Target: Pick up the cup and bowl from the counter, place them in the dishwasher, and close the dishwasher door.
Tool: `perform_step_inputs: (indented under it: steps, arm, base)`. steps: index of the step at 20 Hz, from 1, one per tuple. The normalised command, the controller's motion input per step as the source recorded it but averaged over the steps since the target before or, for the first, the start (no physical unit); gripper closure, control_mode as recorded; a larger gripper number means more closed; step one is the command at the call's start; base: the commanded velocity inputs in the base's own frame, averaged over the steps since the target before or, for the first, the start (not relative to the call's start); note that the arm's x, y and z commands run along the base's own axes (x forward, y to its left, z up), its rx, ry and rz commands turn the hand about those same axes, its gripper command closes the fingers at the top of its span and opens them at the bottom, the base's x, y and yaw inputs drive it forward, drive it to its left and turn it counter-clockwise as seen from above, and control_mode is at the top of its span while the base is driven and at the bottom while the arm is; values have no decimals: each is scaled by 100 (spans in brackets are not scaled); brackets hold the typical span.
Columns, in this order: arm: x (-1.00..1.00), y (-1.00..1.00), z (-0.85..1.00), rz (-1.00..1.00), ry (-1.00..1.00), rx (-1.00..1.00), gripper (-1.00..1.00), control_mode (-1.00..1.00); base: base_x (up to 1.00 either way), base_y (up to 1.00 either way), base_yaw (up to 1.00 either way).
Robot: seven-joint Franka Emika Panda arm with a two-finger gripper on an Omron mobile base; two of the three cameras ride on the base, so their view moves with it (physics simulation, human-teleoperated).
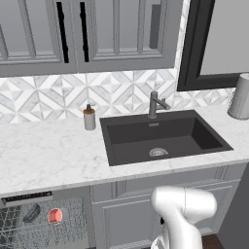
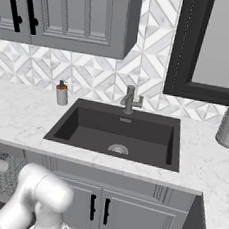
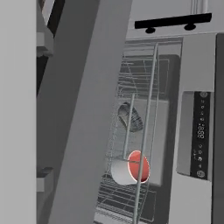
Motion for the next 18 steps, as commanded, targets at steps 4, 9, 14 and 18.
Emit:
perform_step_inputs:
  steps: [4,9,14,18]
  arm:
    - [15,7,-75,0,-1,0,-100,-100]
    - [91,-18,-51,-5,-3,0,-100,-100]
    - [100,-16,-26,-5,-8,1,-100,-100]
    - [100,-23,-11,-7,-16,5,-100,-100]
  base:
    - [0,0,0]
    - [0,0,0]
    - [0,0,0]
    - [0,0,0]
